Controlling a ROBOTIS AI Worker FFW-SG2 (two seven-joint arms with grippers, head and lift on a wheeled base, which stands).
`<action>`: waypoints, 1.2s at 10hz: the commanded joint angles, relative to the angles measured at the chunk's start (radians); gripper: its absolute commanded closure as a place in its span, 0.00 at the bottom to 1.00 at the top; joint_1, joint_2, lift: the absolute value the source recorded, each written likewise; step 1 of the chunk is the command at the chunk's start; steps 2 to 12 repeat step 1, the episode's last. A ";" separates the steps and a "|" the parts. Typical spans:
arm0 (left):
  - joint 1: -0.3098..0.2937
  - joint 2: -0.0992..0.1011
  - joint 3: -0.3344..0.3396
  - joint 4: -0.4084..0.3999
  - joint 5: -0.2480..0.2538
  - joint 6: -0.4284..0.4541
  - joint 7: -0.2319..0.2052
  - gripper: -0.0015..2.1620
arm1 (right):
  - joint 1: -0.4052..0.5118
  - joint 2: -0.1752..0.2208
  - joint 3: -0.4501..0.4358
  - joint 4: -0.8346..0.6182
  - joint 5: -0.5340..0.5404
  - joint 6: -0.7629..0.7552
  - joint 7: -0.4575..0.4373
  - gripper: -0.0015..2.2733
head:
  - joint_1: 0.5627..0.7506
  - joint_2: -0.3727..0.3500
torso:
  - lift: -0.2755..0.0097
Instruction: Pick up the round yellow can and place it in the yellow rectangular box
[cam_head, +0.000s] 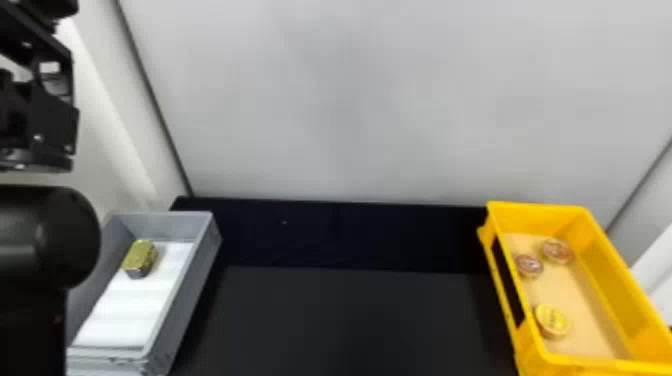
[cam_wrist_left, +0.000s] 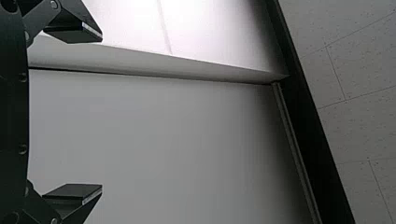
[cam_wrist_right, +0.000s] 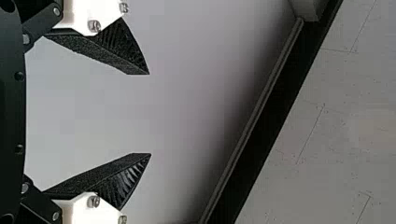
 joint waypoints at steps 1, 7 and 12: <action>0.000 0.000 0.001 -0.002 -0.003 0.005 -0.002 0.07 | -0.012 -0.001 0.006 -0.006 -0.028 0.036 -0.036 0.10 | 0.53 0.59 | 0.96; 0.000 0.000 0.001 -0.002 -0.003 0.005 -0.002 0.07 | -0.012 -0.001 0.006 -0.006 -0.028 0.036 -0.036 0.10 | 0.53 0.59 | 0.96; 0.000 0.000 0.001 -0.002 -0.003 0.005 -0.002 0.07 | -0.012 -0.001 0.006 -0.006 -0.028 0.036 -0.036 0.10 | 0.53 0.59 | 0.96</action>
